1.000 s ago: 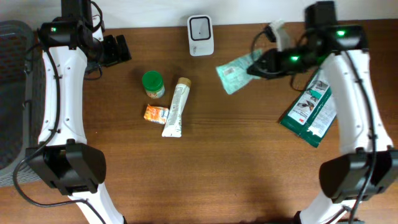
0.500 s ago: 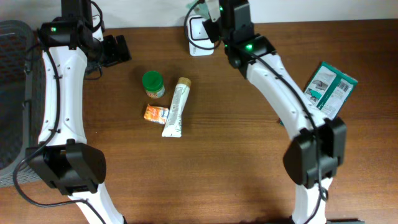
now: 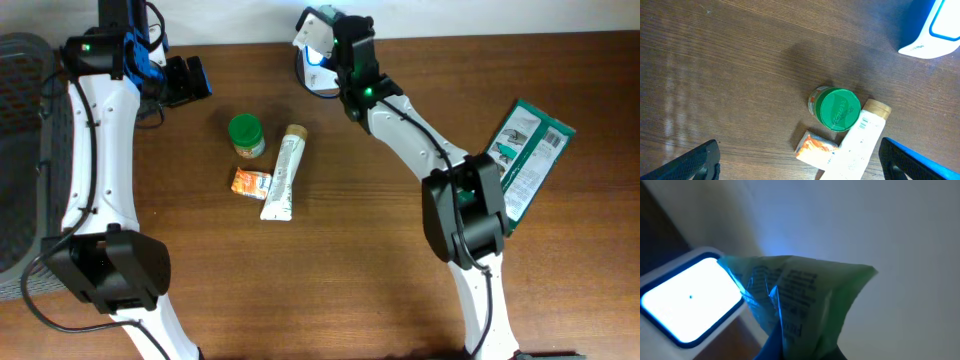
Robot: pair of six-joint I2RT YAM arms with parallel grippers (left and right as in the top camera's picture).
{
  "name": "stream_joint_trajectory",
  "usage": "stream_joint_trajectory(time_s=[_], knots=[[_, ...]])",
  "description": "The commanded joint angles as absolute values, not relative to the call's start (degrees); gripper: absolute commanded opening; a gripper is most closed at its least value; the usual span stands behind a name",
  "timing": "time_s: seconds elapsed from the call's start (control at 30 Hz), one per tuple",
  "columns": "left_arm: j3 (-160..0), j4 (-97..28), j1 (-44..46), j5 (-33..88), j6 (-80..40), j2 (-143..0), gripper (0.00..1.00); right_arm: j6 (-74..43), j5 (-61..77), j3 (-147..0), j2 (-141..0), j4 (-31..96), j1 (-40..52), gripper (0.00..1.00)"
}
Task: Scan the item barcode
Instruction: 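Raise the sachet with the right gripper in front of the scanner, then drop the sachet onto the green package with the right gripper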
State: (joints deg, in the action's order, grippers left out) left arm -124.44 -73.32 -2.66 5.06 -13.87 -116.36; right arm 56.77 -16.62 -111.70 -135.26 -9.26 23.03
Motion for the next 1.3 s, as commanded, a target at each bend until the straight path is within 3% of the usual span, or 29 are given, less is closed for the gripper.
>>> stream_joint_trajectory(time_s=[0.0, 0.63, 0.83, 0.97, 1.17, 1.27], knots=[[-125.0, -73.4, -2.8, 4.7, -13.6, -115.8, 0.99, 61.3, -18.7, -112.5, -137.3, -15.5, 24.4, 0.04], [-125.0, -73.4, -2.8, 4.7, -13.6, -115.8, 0.99, 60.6, -20.3, -112.5, -139.6, -19.0, 24.5, 0.04], [-125.0, -73.4, -2.8, 4.6, -13.6, -115.8, 0.99, 55.6, -21.9, -112.5, -133.5, -17.2, 24.9, 0.04], [-125.0, -73.4, -2.8, 4.6, -13.6, -115.8, 0.99, 44.7, -21.2, -112.5, -123.9, -3.7, 25.6, 0.04], [-125.0, -73.4, -2.8, 4.6, -13.6, -115.8, 0.99, 7.9, -17.2, -112.5, -106.8, 32.7, 26.5, 0.04], [-125.0, -73.4, -2.8, 4.6, -13.6, -115.8, 0.99, -2.3, -11.4, -112.5, -101.4, 50.1, 25.0, 0.04]])
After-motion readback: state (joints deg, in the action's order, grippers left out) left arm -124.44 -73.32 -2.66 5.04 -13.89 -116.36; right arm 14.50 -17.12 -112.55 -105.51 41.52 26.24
